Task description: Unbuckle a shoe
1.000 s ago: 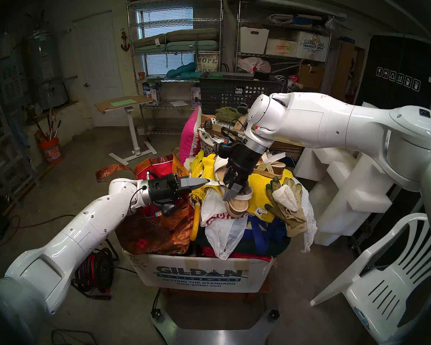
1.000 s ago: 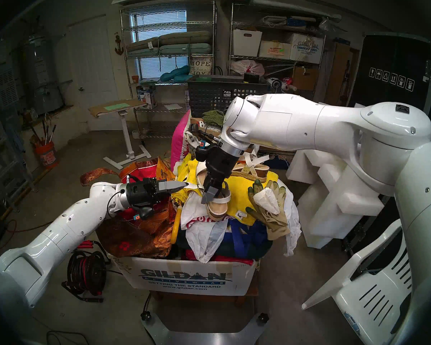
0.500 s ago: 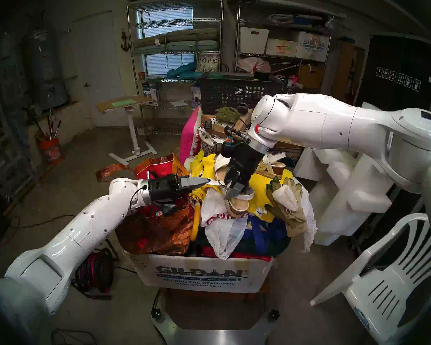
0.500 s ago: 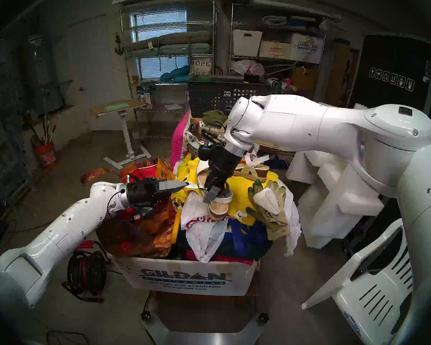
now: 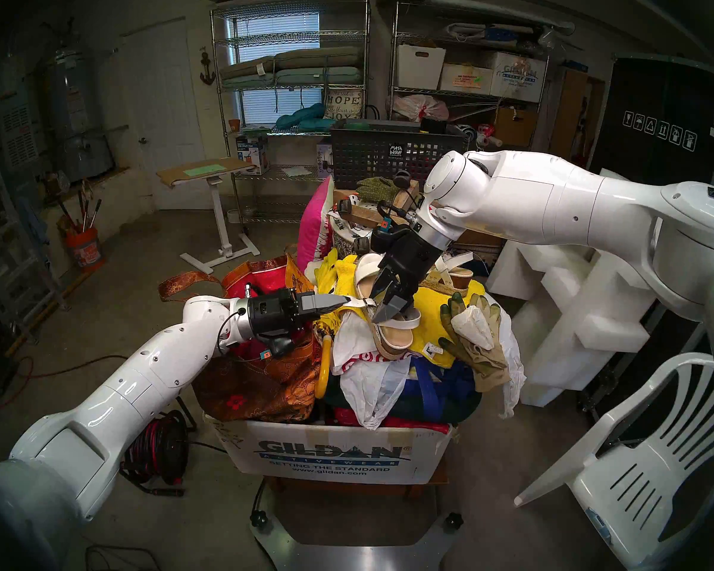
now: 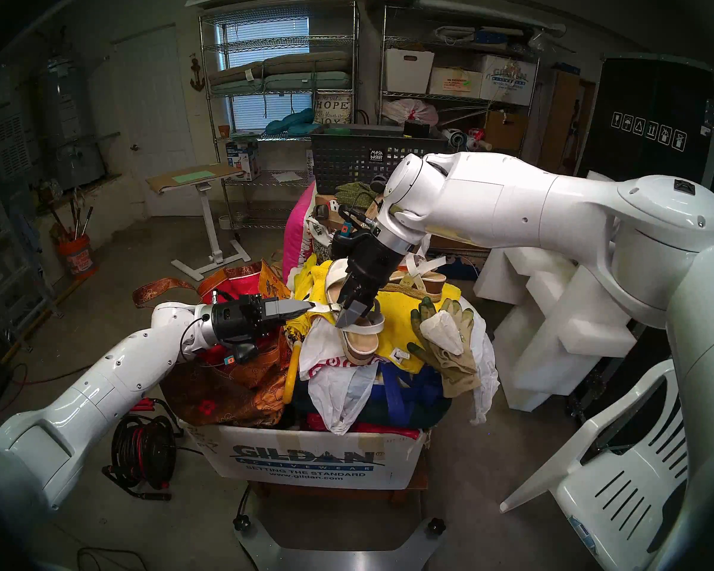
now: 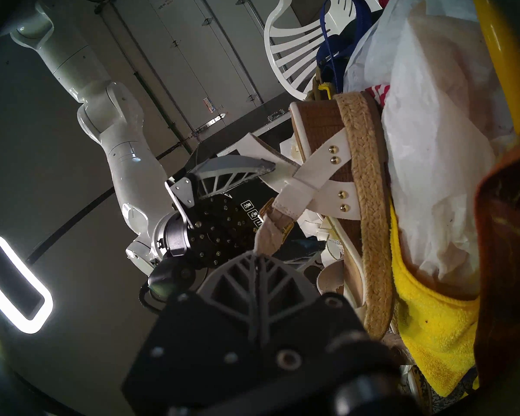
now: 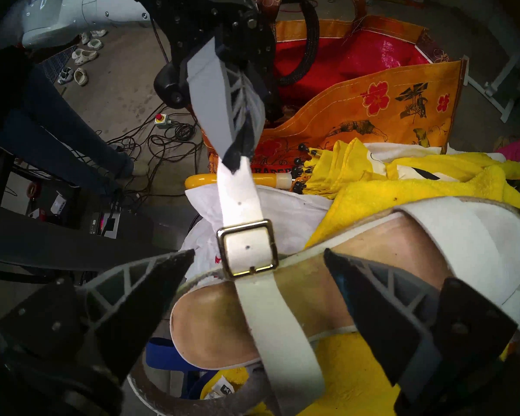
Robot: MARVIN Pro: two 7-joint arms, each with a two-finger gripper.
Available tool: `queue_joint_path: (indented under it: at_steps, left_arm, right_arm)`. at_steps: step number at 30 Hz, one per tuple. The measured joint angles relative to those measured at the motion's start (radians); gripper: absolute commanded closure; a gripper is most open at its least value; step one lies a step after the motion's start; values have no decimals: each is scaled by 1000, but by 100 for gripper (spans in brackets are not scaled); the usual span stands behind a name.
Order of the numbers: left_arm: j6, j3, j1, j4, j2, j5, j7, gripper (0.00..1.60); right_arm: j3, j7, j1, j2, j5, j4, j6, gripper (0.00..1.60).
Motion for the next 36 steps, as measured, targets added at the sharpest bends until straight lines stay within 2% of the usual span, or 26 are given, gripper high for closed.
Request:
queue_joint_path:
  at_steps: [17, 18, 19, 22, 23, 24, 29, 32, 33, 34, 35, 36]
  left_arm:
    - [12, 15, -18, 39, -14, 14, 14, 160]
    - [14, 16, -20, 40, -15, 16, 15, 160]
    - [15, 17, -20, 41, -15, 16, 16, 160]
    - [18, 20, -24, 46, -17, 20, 20, 160]
    - [19, 21, -25, 47, -17, 21, 22, 160]
    - [21, 22, -27, 49, -18, 22, 23, 160]
    - [24, 24, -31, 52, -19, 25, 27, 160]
    - [26, 26, -34, 54, -20, 27, 29, 160]
    - [26, 27, -35, 55, -20, 28, 29, 160]
    - [28, 28, -36, 57, -21, 30, 30, 160]
    - [29, 29, -37, 59, -21, 31, 31, 160]
    - [29, 30, -38, 60, -21, 31, 32, 160]
  right_arm:
    - [-1, 38, -20, -17, 5, 73, -25, 1]
    - [0, 39, -22, -20, 6, 77, -27, 32]
    - [1, 40, -23, -22, 8, 80, -29, 38]
    - [3, 48, -28, -32, 11, 97, -35, 40]
    - [3, 50, -29, -35, 11, 101, -36, 70]
    - [4, 54, -30, -39, 11, 107, -38, 80]
    - [4, 68, -33, -49, 12, 120, -42, 68]
    - [4, 73, -33, -52, 12, 124, -43, 72]
    - [4, 73, -33, -53, 12, 125, -43, 54]
    - [4, 75, -33, -53, 12, 126, -43, 26]
    - [4, 75, -34, -54, 12, 126, -44, 13]
    - [4, 75, -34, -54, 12, 126, -44, 18]
